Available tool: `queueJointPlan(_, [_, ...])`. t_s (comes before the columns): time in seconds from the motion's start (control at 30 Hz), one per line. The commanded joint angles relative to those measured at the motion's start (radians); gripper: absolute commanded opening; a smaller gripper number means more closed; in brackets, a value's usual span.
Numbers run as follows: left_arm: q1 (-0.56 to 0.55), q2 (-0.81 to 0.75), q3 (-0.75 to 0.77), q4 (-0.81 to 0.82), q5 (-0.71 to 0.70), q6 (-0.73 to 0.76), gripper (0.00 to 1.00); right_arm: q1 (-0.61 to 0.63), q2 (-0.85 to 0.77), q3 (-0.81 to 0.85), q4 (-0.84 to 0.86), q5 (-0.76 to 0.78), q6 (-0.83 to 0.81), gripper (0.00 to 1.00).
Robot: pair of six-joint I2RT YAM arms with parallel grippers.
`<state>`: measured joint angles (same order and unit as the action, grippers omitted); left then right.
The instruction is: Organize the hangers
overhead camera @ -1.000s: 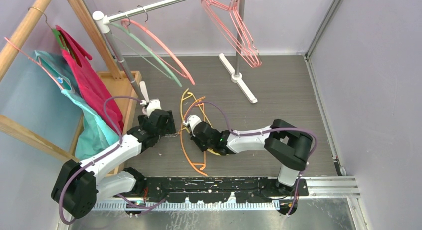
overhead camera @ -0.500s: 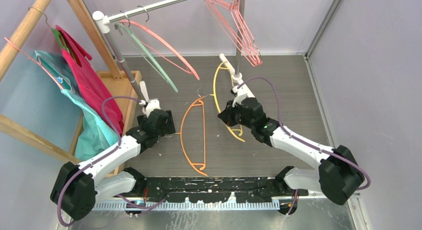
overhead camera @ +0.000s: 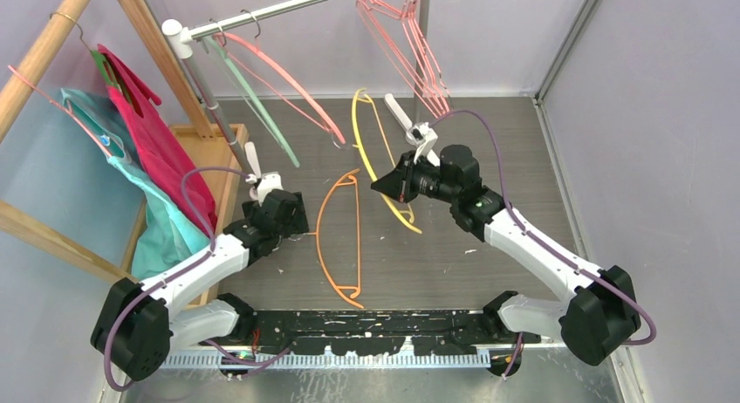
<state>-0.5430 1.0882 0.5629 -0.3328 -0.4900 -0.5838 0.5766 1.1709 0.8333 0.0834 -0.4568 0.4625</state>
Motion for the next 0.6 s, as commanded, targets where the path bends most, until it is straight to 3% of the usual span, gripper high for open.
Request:
queueJointPlan(0.0, [0.003, -0.016, 0.048, 0.016, -0.008, 0.001, 0.98, -0.005, -0.048, 0.104, 0.09, -0.039, 0.032, 0.01])
queueJointPlan(0.4, [0.003, -0.064, 0.023, 0.008, -0.014, -0.004, 0.98, -0.008, -0.043, 0.13, 0.049, 0.036, 0.016, 0.01])
queueJointPlan(0.57, [0.003, -0.059, 0.024, 0.013, -0.009, -0.005, 0.98, -0.009, -0.035, 0.131, 0.134, -0.006, 0.065, 0.01])
